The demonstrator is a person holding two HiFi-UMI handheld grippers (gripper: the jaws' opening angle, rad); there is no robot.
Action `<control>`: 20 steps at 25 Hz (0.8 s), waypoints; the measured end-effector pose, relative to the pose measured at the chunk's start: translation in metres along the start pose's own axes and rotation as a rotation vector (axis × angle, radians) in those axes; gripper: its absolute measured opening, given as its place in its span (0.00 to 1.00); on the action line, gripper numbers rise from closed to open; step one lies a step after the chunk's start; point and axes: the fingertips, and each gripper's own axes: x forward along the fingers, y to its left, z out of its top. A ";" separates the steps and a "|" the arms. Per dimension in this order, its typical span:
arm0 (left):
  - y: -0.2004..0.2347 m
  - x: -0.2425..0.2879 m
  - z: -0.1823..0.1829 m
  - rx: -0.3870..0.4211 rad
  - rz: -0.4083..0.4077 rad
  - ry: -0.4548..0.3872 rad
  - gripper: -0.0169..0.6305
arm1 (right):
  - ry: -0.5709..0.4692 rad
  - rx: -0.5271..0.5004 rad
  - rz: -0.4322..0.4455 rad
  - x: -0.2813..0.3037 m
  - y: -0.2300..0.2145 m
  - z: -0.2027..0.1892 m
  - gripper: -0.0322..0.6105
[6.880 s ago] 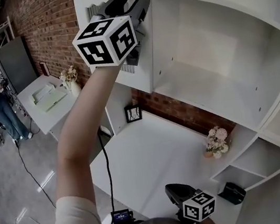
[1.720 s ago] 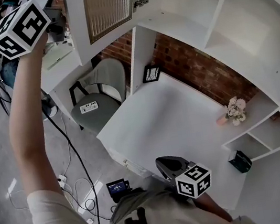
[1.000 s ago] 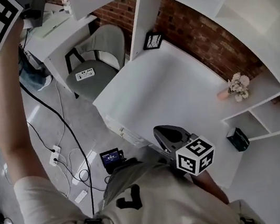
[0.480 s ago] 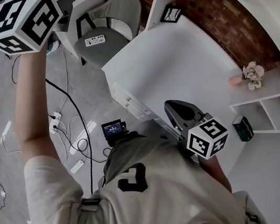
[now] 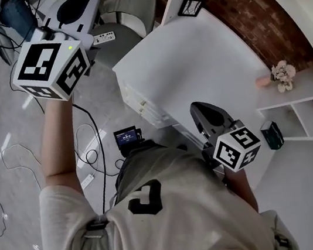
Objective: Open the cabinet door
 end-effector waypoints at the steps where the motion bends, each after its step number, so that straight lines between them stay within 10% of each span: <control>1: -0.004 -0.003 -0.003 0.003 -0.005 0.006 0.05 | -0.010 0.006 -0.019 -0.001 -0.003 0.002 0.08; 20: -0.059 -0.044 -0.078 -0.135 -0.073 0.168 0.05 | -0.114 0.075 -0.114 -0.023 -0.009 0.013 0.08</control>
